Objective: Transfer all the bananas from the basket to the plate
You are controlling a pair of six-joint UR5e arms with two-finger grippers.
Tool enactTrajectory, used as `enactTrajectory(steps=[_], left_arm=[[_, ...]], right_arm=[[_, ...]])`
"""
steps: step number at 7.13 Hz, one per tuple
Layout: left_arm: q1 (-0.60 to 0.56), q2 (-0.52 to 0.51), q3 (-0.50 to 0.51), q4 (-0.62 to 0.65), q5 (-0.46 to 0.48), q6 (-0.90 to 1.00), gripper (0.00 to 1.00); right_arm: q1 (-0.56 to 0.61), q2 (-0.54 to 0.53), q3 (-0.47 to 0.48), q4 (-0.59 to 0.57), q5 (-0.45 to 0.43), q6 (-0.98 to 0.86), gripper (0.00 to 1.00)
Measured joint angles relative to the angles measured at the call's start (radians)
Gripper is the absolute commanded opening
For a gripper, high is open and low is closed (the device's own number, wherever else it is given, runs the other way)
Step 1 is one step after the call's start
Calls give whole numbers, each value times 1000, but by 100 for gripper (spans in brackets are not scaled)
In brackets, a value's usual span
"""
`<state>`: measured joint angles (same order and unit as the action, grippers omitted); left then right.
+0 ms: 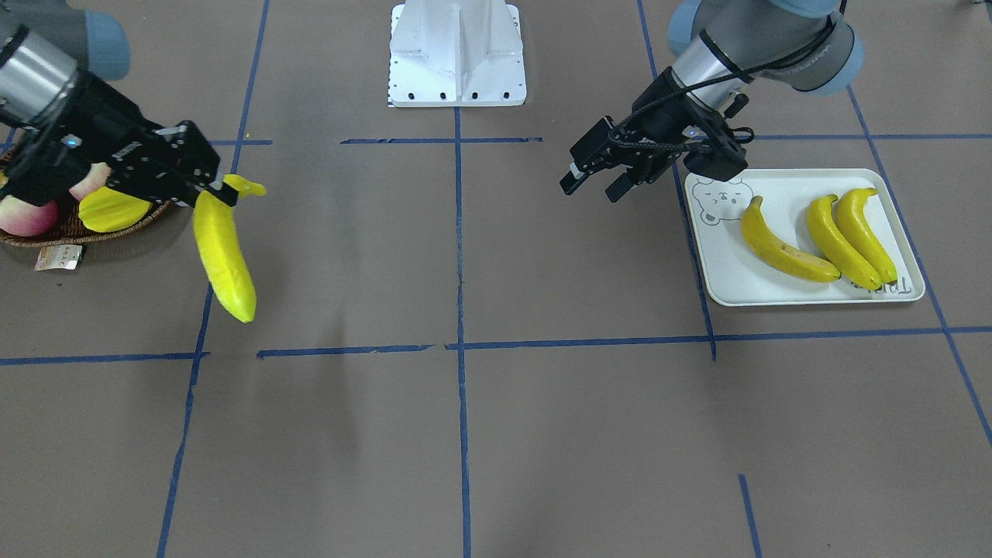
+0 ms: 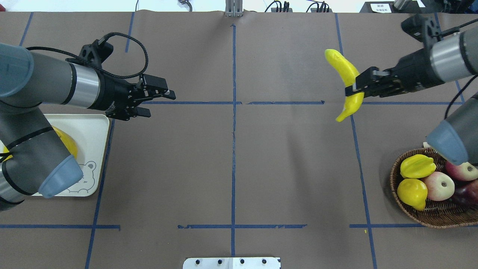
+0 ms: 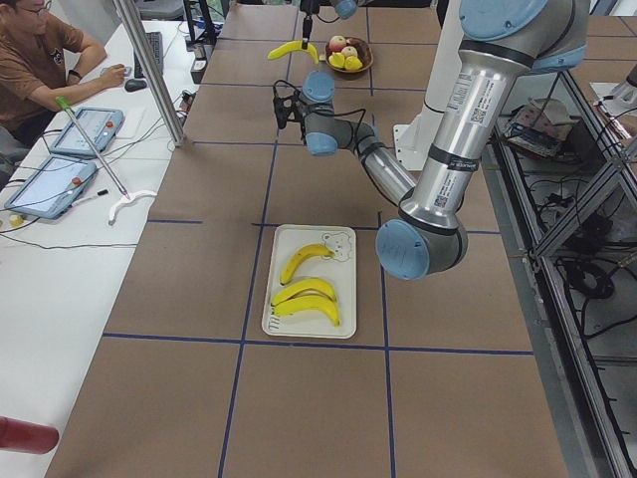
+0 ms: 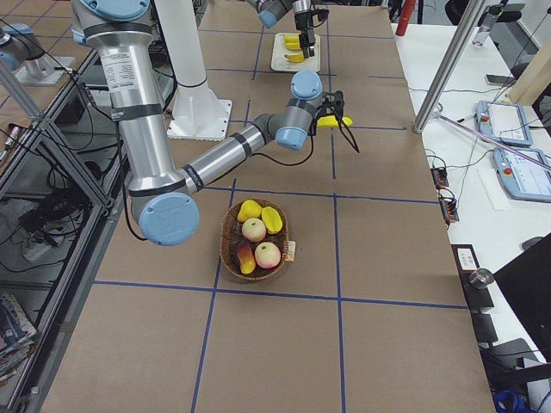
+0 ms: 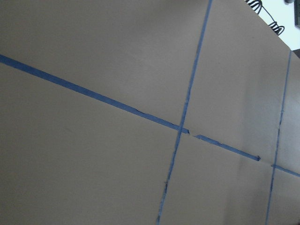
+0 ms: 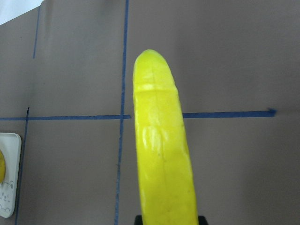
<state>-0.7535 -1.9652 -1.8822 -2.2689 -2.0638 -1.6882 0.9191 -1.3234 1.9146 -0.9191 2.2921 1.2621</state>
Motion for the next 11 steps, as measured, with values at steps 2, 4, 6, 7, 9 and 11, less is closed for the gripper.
enactTrajectory(steps=[2, 4, 6, 7, 9, 11], left_arm=[[20, -92, 29, -21, 2, -84, 99], [42, -152, 85, -52, 11, -110, 99], [66, -183, 151, -107, 39, -114, 99], [83, -192, 174, -126, 59, -115, 99], [123, -201, 197, -137, 83, -116, 99], [164, -209, 204, -138, 104, -123, 94]], right_arm=[[-167, 75, 6, -4, -180, 87, 3], [-324, 130, 2, -6, -345, 116, 2], [-425, 161, 1, -14, -464, 120, 2], [-451, 177, 3, -30, -498, 120, 2], [-467, 195, 13, -50, -521, 120, 2], [-470, 198, 19, -54, -527, 120, 2]])
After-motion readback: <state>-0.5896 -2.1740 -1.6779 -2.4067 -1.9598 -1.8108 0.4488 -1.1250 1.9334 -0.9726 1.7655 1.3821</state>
